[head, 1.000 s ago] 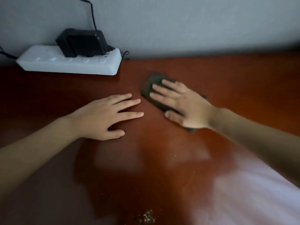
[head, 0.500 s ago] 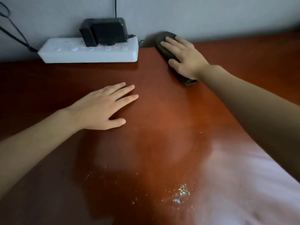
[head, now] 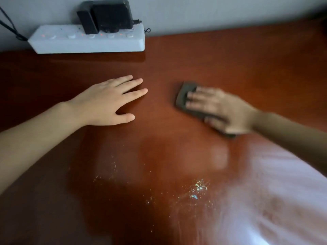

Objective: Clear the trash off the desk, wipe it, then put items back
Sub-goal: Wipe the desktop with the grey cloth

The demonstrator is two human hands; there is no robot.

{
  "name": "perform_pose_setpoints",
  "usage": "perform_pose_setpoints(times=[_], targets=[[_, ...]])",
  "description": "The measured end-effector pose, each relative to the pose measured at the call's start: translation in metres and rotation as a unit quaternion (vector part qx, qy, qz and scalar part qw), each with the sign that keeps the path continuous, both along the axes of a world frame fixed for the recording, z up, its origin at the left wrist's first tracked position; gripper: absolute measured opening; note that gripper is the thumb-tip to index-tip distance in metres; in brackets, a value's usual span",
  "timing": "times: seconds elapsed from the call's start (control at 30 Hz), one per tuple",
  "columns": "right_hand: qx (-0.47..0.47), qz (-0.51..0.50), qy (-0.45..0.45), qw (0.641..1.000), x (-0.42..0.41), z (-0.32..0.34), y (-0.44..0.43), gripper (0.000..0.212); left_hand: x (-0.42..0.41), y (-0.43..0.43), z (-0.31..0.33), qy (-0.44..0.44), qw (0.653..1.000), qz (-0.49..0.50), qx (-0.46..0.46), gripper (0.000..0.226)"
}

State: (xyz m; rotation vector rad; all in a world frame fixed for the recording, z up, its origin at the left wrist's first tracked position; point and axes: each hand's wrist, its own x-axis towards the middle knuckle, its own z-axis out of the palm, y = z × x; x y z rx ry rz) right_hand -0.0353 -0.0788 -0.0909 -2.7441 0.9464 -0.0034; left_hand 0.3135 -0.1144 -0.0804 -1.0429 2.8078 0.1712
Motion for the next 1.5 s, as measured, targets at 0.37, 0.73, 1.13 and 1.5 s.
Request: perform_pose_setpoints(times=[0.37, 0.73, 1.13, 1.5], targets=[[-0.004, -0.023, -0.002, 1.000, 0.028, -0.006, 0.084, 0.057, -0.001, 0.027, -0.001, -0.013, 0.992, -0.126, -0.011, 0.063], [-0.009, -0.069, 0.028, 0.997, 0.018, -0.003, 0.171, 0.051, -0.015, 0.051, 0.006, -0.041, 0.994, -0.092, 0.047, 0.065], [-0.033, -0.146, 0.013, 0.989, 0.074, -0.005, 0.211, 0.061, -0.017, 0.059, 0.008, -0.045, 0.994, -0.093, 0.025, 0.065], [0.013, -0.359, 0.027, 0.933, 0.020, 0.013, 0.110, 0.056, -0.019, 0.062, 0.014, -0.081, 0.993, -0.090, 0.004, 0.064]])
